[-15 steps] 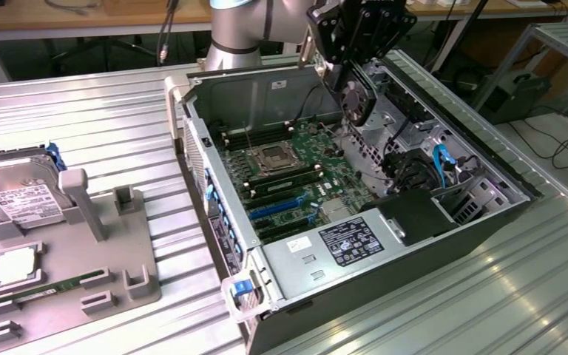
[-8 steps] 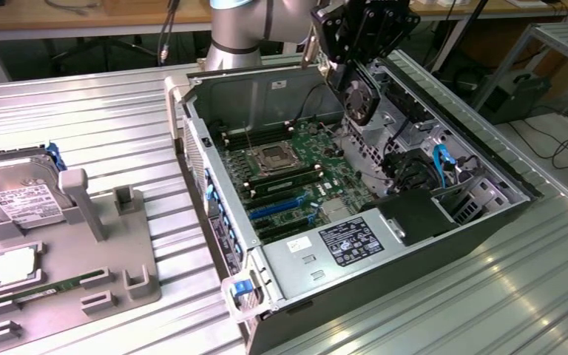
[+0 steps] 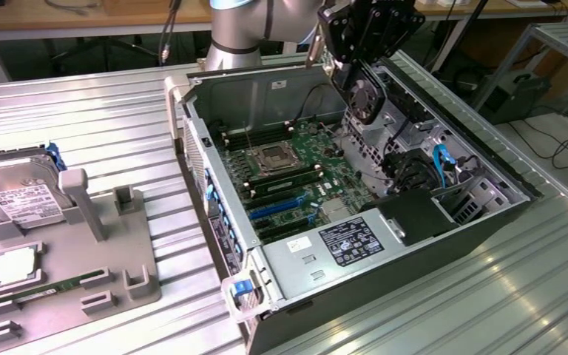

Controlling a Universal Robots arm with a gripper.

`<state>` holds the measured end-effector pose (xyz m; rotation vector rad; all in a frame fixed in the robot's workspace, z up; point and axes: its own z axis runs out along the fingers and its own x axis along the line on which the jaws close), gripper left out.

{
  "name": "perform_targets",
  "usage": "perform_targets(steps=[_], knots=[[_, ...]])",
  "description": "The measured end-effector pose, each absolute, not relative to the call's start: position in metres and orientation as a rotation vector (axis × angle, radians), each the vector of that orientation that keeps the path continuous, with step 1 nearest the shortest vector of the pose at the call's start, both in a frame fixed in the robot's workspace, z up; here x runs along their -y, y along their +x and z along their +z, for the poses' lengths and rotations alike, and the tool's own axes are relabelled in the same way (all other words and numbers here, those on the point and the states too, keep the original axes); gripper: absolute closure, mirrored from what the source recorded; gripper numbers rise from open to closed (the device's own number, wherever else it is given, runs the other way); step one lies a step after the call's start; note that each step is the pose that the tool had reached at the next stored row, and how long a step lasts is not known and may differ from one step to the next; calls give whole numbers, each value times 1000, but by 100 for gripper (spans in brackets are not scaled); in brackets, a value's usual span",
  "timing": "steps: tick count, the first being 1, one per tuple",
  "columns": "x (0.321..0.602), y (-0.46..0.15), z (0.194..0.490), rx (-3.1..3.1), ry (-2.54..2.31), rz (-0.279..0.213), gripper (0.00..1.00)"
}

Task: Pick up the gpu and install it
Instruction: 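Pick up the gpu and move the gpu toward the slot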

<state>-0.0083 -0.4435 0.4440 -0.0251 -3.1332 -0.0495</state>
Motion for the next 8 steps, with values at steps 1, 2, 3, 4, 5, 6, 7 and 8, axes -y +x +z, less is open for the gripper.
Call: perform_targets(steps=[1,2,3,4,5,6,7,8], knots=[[443,-8,444,3133,-25,-50,73],[443,-7,444,3133,-25,-50,73],[443,-6,444,3133,-25,-50,73],[443,-5,444,3133,-25,-50,73],[443,-4,444,3133,-25,-49,73],[443,-3,444,3133,-25,-50,73],[443,-2,444,3133,-25,-50,73],[443,-1,444,3133,-25,-50,73]])
